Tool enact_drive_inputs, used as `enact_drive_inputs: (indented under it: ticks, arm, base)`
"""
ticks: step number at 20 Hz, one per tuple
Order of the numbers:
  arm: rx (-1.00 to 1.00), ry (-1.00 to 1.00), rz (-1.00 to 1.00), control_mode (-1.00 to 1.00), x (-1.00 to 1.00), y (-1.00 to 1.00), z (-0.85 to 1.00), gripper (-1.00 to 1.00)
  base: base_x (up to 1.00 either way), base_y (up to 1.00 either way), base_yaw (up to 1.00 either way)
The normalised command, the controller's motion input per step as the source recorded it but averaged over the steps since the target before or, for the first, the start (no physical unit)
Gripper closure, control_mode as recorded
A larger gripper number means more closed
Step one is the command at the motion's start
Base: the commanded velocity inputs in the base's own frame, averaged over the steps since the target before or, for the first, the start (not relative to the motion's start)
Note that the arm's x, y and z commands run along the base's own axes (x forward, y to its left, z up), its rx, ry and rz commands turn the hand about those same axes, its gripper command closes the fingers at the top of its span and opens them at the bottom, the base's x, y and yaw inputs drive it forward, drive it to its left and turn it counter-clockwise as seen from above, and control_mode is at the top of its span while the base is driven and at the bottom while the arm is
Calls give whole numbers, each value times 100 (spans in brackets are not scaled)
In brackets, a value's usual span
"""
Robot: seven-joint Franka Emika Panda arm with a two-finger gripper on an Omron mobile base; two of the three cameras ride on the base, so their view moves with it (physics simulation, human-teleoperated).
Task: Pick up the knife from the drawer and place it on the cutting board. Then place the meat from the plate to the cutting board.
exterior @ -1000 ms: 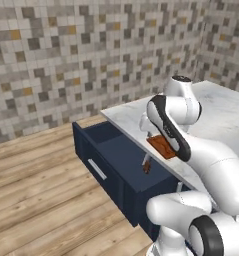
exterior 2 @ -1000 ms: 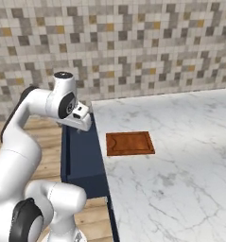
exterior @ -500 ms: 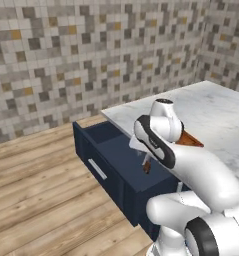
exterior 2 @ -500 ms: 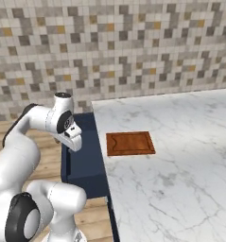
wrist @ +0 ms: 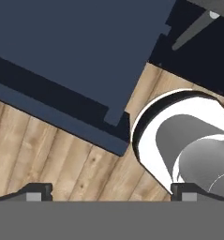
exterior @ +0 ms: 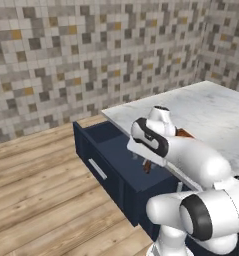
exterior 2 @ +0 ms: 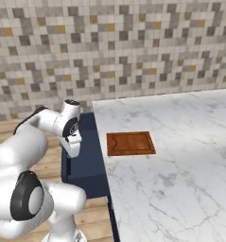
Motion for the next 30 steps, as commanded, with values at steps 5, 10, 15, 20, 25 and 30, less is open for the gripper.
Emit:
enact_drive_inputs:
  ticks: [5,10,15,20,25,30]
  arm:
    - [0,13,-22,-100,32,10,-33,-100]
    - [0,13,-15,-100,31,16,-26,-100]
    - [0,9,-6,-100,32,16,-24,-100]
    - [0,6,-2,-100,33,0,-31,-100]
    - [0,2,0,-100,29,1,-32,-100]
    - [0,0,0,-100,26,13,-31,-100]
  base:
    - [0,0,0]
    - [0,0,0]
    - [0,0,0]
    - [0,0,0]
    - [0,0,0]
    - [0,0,0]
